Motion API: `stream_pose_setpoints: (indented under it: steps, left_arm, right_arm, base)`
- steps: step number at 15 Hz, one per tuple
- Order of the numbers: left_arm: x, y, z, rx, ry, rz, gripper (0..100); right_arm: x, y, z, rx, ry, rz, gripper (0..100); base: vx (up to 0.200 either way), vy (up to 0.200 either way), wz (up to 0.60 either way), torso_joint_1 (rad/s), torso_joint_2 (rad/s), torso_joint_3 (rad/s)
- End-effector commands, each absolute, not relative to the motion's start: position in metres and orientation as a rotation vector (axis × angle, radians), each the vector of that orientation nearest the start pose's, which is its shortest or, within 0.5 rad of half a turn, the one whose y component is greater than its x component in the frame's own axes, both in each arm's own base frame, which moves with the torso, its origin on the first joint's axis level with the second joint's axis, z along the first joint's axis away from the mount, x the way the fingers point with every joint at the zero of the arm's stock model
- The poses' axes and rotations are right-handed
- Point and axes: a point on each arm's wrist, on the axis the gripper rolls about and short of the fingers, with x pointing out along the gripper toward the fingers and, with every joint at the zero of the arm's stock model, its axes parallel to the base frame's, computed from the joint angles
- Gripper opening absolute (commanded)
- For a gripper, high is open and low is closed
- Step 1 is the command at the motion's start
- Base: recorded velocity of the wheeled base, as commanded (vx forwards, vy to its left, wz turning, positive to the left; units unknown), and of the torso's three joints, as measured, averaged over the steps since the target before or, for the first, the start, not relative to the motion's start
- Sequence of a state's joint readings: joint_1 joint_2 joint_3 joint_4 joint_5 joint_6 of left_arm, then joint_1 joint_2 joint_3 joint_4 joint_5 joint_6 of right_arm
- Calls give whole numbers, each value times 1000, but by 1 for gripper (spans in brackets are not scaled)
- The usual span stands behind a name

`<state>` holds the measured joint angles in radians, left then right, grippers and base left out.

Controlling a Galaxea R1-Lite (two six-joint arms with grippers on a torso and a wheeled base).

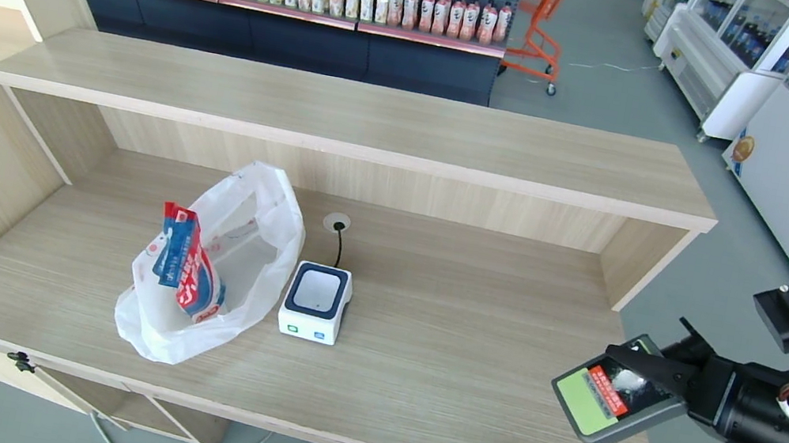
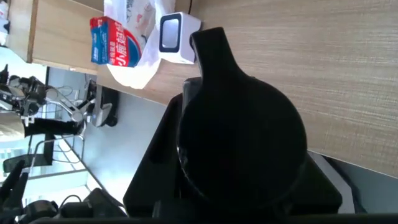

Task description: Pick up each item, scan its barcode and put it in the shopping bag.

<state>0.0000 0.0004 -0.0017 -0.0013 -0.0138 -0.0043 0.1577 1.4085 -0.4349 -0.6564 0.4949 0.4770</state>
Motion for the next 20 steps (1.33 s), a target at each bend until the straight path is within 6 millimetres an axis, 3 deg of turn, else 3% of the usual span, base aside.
stream_pose_setpoints:
  steps: [1,16,20]
  left_arm:
    - [-23,0,76,-5,-3,-14,100]
    - [-23,0,76,-3,-3,-14,100]
    - [-23,0,76,-3,-3,-15,100]
  right_arm:
    - [202,43,164,509,462,562,0]
    - [207,46,160,533,493,563,0]
    - [207,46,160,536,496,562,0]
  base:
    - [0,0,0,0,0,0]
    - [0,200,0,3,2,2]
    - [0,0,0,0,0,0]
